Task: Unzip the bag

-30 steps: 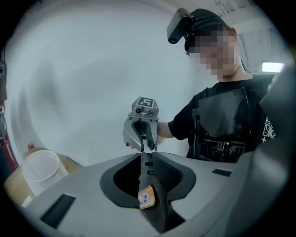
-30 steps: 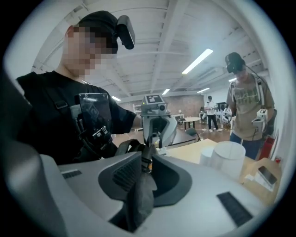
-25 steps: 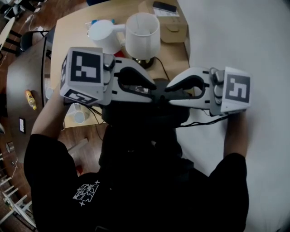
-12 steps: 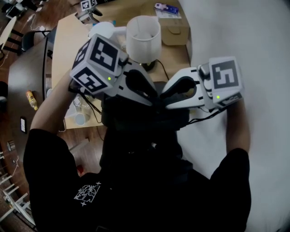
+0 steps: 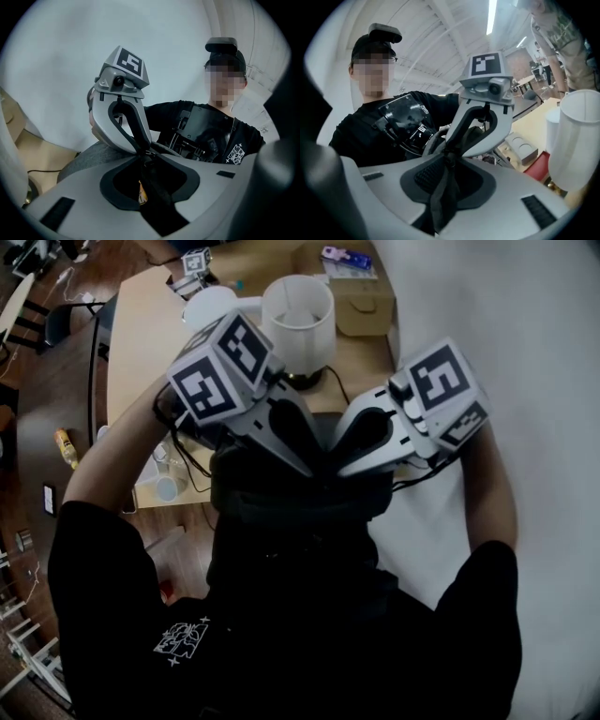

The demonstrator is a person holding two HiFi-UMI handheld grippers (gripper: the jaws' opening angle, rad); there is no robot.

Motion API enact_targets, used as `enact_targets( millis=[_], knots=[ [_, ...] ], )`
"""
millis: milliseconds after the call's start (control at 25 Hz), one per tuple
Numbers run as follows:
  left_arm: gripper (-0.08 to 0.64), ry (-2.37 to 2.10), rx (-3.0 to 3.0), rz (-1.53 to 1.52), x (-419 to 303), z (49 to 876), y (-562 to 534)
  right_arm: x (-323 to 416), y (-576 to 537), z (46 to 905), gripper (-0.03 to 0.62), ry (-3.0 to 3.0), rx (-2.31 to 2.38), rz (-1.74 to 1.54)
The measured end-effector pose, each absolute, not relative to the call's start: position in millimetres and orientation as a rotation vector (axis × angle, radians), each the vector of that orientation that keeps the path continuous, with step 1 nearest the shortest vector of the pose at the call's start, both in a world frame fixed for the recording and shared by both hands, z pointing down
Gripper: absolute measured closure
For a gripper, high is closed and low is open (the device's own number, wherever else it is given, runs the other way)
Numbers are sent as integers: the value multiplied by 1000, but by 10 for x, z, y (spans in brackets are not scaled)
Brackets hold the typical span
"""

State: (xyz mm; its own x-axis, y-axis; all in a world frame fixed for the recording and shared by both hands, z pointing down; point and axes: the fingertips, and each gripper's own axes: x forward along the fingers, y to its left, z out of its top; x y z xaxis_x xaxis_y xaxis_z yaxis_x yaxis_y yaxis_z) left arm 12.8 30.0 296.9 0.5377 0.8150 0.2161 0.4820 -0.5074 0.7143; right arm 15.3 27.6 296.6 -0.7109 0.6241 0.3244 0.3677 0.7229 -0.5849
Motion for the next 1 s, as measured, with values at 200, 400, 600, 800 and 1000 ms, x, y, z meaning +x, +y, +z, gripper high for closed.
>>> enact_targets(
  millis=[200, 400, 600, 800, 1000],
  knots=[
    [517, 1049, 2303, 734, 123, 2862, 278, 169, 271, 2846, 539, -2461, -754, 565],
    [534, 1056, 2381, 725, 113, 2724, 332, 158, 309, 2737, 555, -2497, -729, 489],
    [537, 1081, 2457, 851, 118, 2694, 482, 125, 422, 2732, 554, -2448, -703, 407],
    [543, 992, 2689, 1033, 149, 2693, 522, 155, 467, 2739, 569, -2357, -614, 224],
    [549, 734, 2905, 1090, 84, 2644, 447, 164, 427, 2685, 572, -2373, -414, 70]
  ],
)
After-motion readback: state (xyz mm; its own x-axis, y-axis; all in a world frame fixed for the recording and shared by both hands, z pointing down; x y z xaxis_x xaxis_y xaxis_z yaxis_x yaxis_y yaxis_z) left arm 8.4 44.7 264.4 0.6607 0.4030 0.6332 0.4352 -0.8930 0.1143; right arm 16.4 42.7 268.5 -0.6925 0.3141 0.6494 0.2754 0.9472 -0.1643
